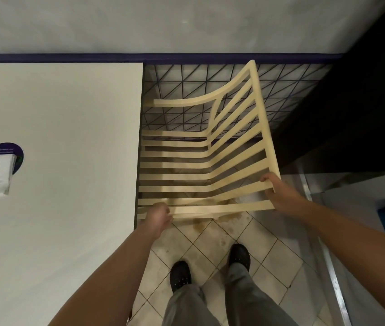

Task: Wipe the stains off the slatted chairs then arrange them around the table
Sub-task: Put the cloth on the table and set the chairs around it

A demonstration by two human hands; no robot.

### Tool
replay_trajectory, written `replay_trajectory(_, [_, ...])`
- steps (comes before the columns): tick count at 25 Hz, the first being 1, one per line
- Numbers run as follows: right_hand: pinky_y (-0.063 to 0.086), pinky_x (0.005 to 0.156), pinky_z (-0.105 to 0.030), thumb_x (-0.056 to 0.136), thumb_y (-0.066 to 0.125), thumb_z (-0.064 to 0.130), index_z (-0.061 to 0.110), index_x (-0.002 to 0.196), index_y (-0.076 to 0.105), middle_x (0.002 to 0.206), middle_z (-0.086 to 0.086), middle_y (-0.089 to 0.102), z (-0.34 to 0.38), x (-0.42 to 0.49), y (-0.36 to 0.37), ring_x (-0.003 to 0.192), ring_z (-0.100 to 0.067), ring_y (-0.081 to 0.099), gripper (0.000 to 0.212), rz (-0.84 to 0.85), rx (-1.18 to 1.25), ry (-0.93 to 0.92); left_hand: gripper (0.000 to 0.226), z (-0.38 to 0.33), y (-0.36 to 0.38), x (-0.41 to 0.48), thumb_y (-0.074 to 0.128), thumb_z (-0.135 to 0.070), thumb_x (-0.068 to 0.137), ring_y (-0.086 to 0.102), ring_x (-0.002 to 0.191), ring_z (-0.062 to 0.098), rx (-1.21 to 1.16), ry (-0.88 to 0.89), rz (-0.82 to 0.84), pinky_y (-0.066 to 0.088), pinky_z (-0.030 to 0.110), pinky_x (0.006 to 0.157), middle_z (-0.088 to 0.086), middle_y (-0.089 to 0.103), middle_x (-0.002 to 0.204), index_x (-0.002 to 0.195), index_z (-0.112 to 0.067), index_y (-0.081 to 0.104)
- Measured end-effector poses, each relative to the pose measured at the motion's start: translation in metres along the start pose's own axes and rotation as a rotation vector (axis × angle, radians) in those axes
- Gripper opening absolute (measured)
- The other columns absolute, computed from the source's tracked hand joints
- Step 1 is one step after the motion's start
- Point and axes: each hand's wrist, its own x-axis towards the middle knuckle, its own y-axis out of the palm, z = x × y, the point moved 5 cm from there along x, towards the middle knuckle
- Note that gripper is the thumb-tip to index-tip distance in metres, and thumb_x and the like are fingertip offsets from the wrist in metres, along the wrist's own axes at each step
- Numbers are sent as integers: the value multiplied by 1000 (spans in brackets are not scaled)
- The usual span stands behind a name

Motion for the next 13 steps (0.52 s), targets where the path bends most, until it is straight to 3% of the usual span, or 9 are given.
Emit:
replay_trajectory(3, [60,86,-39,104,50,26,39,126,43,130,-11,42,2,-16,5,100,-23,57,27,-4,-69,19,26,-19,6,-38,54,-12,103,67,110,28,173,180,173,54,47,102,9,67,121,127,-14,63])
replay_trajectory(5, [51,99,-39,102,54,28,36,134,45,140,-11,33,9,-41,12,111,-24,48,34,-55,-64,60,25,-35,-1,-61,53,-12,104,67,109,25,348,334,184,55,43,97,5,68,119,124,-21,65])
replay_trajectory(9, [27,117,-58,97,62,20,29,150,37,159,-8,15,24,-105,41,147,-41,16,59,-185,53,103,23,-54,-20,-99,51,-18,106,65,105,16,617,559,152,51,26,78,-2,67,115,123,-25,64])
replay_trajectory(13, [22,120,-61,98,61,23,29,151,36,163,-13,13,46,-155,71,150,-42,7,59,-196,186,121,21,-46,-46,-139,53,-29,105,64,104,15,729,676,108,53,33,89,-3,66,116,122,-30,66])
